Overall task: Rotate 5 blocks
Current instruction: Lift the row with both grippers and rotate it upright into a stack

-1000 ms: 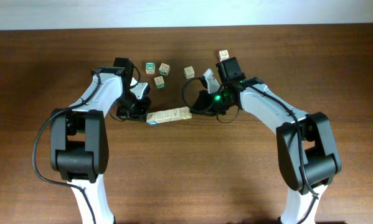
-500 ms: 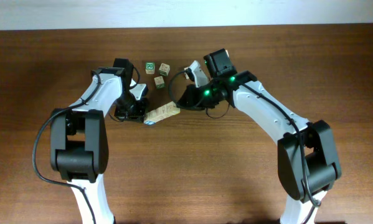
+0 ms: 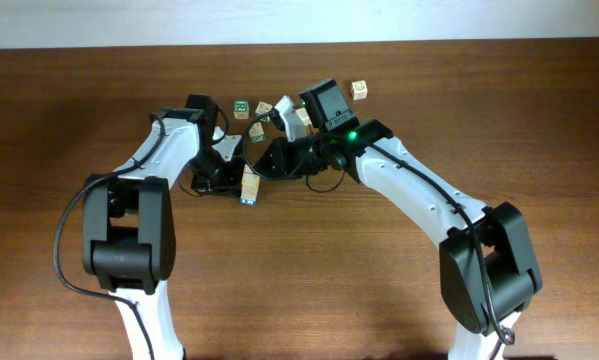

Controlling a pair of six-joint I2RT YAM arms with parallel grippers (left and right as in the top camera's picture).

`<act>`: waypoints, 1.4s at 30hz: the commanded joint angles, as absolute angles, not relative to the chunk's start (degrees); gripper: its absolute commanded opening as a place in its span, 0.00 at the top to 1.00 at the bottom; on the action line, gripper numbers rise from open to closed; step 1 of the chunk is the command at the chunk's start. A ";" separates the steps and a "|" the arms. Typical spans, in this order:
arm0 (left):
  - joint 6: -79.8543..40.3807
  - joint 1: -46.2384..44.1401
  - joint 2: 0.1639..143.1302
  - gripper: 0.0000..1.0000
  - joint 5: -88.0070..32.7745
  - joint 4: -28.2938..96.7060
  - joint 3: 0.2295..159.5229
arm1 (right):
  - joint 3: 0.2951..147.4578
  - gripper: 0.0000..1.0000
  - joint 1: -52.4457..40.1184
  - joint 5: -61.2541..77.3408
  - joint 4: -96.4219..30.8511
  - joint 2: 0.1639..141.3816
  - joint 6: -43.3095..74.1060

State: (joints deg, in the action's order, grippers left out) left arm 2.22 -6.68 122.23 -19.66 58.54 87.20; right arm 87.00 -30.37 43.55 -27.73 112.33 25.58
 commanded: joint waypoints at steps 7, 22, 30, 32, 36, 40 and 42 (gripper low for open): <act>2.90 -8.03 121.05 1.00 -20.60 58.74 87.09 | 85.21 0.96 -31.55 35.35 -28.03 114.83 26.30; -9.43 -2.68 121.05 1.00 -4.19 57.84 87.09 | 85.21 0.96 -32.62 32.25 -26.98 114.85 27.11; -9.41 0.34 121.05 1.00 -4.21 57.69 87.09 | 86.35 0.96 -32.62 33.47 -25.74 114.83 27.09; -9.41 0.34 121.05 1.00 -4.21 57.71 87.09 | 87.70 0.96 -32.60 34.26 -26.20 114.83 27.09; -9.41 0.34 121.05 1.00 -4.23 57.71 87.09 | 88.90 0.96 -32.60 34.24 -27.92 114.76 27.09; -9.41 0.34 121.05 1.00 -4.23 57.71 87.09 | 91.42 0.96 -32.60 34.24 -30.59 114.76 27.05; -9.41 0.34 121.05 1.00 -4.23 57.71 87.09 | 92.90 0.96 -32.60 34.24 -31.79 114.76 26.85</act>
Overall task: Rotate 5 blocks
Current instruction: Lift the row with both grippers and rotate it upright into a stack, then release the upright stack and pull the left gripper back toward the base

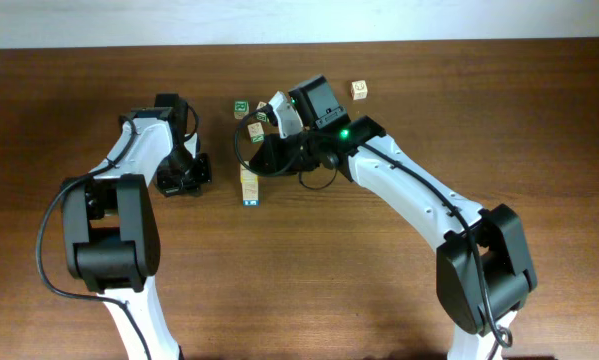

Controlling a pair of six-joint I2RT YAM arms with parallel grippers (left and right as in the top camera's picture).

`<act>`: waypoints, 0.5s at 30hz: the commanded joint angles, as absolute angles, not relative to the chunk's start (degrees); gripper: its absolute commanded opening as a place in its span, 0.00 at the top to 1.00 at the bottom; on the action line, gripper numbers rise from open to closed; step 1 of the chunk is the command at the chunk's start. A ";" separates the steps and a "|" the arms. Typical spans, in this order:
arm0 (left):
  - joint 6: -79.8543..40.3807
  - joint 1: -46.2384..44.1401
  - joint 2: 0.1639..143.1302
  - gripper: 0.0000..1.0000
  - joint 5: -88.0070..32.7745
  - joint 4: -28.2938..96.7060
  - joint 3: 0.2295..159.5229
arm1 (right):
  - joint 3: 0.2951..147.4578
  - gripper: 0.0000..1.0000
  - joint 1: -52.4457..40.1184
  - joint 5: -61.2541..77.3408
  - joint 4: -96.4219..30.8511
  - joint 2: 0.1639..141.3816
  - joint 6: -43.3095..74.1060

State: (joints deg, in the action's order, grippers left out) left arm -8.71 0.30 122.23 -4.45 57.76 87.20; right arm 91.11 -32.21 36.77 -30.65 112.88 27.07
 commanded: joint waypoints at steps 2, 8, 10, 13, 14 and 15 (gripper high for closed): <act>-9.41 0.34 121.05 1.00 -4.23 57.71 87.09 | 93.54 0.96 -32.62 34.26 -32.45 114.76 26.83; -9.41 0.34 121.05 1.00 -4.23 57.69 87.09 | 93.69 0.96 -32.62 34.96 -32.62 114.76 26.81; -9.41 0.34 121.05 1.00 -4.23 57.71 87.09 | 93.89 0.96 -32.62 35.33 -32.82 114.76 26.59; -9.41 0.34 121.05 1.00 -4.23 57.71 87.09 | 93.95 0.96 -32.62 35.35 -33.39 114.26 26.41; -9.41 0.34 121.05 1.00 -4.23 57.71 87.09 | 94.06 0.96 -32.62 35.35 -33.74 113.99 26.17; -9.41 0.34 121.05 1.00 -4.23 57.71 87.09 | 94.17 0.96 -32.62 35.33 -33.93 113.75 25.98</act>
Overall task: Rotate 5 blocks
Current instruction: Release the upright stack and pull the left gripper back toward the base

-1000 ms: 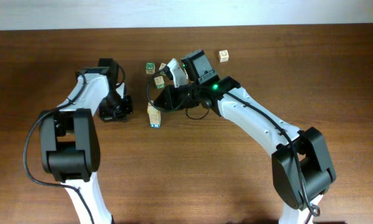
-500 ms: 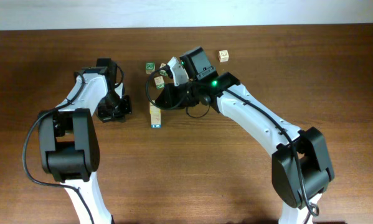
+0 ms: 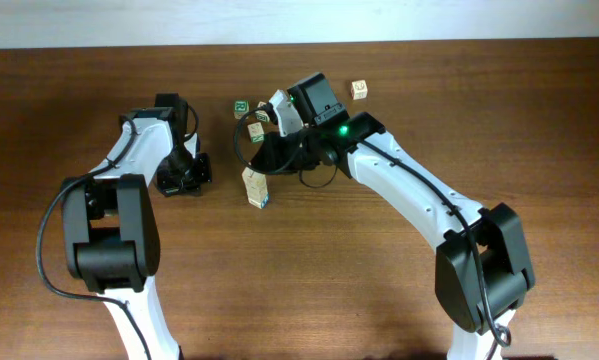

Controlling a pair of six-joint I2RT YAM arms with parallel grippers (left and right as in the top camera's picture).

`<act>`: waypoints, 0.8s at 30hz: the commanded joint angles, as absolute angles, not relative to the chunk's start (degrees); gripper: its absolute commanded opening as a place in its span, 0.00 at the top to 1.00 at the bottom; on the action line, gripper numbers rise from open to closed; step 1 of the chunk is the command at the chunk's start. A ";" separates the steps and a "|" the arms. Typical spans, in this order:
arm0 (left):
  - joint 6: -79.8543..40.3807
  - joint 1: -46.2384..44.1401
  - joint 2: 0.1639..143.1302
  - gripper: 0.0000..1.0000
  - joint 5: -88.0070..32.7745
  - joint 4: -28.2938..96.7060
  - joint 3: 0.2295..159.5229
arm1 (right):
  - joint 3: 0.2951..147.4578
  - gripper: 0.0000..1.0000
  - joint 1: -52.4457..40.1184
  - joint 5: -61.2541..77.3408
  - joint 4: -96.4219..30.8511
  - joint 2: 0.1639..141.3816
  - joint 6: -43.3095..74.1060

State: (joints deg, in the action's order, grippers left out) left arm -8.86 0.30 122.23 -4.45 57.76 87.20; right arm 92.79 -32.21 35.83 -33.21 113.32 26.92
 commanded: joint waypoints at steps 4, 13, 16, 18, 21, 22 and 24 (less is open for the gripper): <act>-9.41 0.34 121.05 1.00 -4.23 57.71 87.09 | 94.85 0.96 -32.62 35.31 -34.72 112.40 25.78; -9.41 0.34 116.97 1.00 -4.23 58.35 88.58 | 94.85 0.96 -32.56 33.98 -34.89 107.77 24.86; -9.37 0.34 111.33 1.00 -4.23 59.53 88.62 | 94.85 0.96 -31.53 33.28 -35.27 103.53 22.70; -9.34 0.27 106.21 1.00 -4.23 61.10 88.62 | 94.85 0.95 -29.65 30.37 -37.74 98.65 20.12; -5.39 0.16 97.17 1.00 -4.95 63.11 88.62 | 94.85 0.94 -25.80 24.69 -42.72 91.50 15.94; -2.72 0.12 93.69 1.00 -5.58 63.90 88.62 | 94.85 0.88 -24.16 22.06 -44.73 88.79 14.59; 7.07 0.12 83.22 1.00 -5.54 68.03 88.62 | 94.85 0.77 -18.87 14.55 -51.27 81.28 12.12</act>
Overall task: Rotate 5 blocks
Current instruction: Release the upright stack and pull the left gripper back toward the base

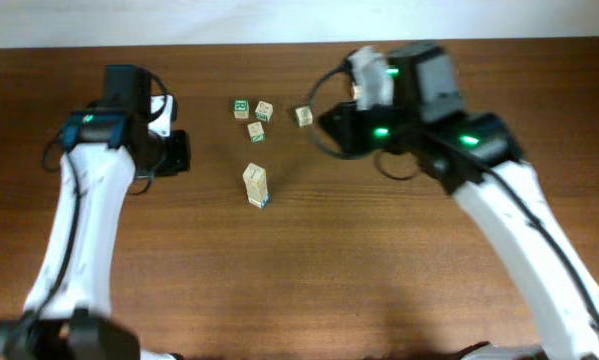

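Several small wooden letter blocks lie at the back middle of the table: a green-printed block [241,107], a pale block [264,110], another block [256,131] and a fourth block [303,116]. Nearer the front lies a taller pale block [256,186] with a blue end, slightly turned. My left gripper [176,151] sits left of the blocks, well apart from them. My right gripper [332,124] hangs just right of the fourth block. Neither has anything visible between its fingers, and the fingers are too dark to read.
The right arm's camera housing [419,75] covers the back-right spot of the table. A pale wall strip [279,20] runs along the table's far edge. Bare wood lies in front of the tall block.
The right gripper has drawn back from beside the tall block to the right, uncovering a small block. The left arm has lifted away too. The tall block stays in place.
At first both grippers crowded around the tall block. Then the left gripper stood off to the left and the block lay straight. Then the block was turned slightly with the right gripper just behind it. Now both arms are back from the blocks.
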Controlling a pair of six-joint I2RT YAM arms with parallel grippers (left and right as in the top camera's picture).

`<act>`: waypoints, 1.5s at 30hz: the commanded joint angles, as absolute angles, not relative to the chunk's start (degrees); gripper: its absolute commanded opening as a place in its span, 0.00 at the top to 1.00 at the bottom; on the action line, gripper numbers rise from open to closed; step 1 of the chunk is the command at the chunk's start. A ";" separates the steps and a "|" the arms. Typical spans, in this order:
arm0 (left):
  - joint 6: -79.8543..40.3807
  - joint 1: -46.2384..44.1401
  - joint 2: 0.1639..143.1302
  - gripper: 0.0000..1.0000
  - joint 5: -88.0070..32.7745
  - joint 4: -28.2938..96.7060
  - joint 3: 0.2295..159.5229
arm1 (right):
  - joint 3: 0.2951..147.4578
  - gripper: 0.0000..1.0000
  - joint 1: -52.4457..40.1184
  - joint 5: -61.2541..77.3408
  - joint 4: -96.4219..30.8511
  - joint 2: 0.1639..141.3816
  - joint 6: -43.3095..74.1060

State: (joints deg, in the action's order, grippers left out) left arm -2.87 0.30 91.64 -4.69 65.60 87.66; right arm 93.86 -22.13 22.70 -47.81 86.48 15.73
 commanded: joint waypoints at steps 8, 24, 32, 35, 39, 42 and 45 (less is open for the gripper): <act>11.53 0.12 67.26 1.00 -5.58 69.93 88.60 | 94.85 0.53 -6.74 5.08 -59.72 72.18 9.15; 12.75 0.12 66.00 0.01 -5.54 70.85 88.60 | 94.80 0.02 -4.43 5.10 -60.93 81.78 6.22; 12.75 -0.34 64.84 0.01 -5.52 71.94 88.60 | 94.78 0.02 -4.43 5.10 -60.90 88.49 6.22; 13.19 -0.47 60.29 0.01 -4.91 72.53 87.70 | 94.78 0.02 -4.43 5.10 -60.90 89.82 6.22; 23.11 -0.32 47.81 0.01 -4.86 60.53 73.01 | 94.78 0.02 -4.43 5.10 -60.90 90.06 6.22; 24.16 -0.03 35.31 0.01 -4.67 42.35 55.16 | 94.78 0.02 -4.43 5.10 -60.90 90.06 6.22; 24.14 1.06 22.52 0.01 -4.93 23.22 35.57 | 94.78 0.02 -4.43 5.10 -60.90 90.06 6.22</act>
State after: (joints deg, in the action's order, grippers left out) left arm 22.37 0.10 30.17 -4.86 31.83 47.42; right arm 94.17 -4.80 5.80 -60.95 89.86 6.57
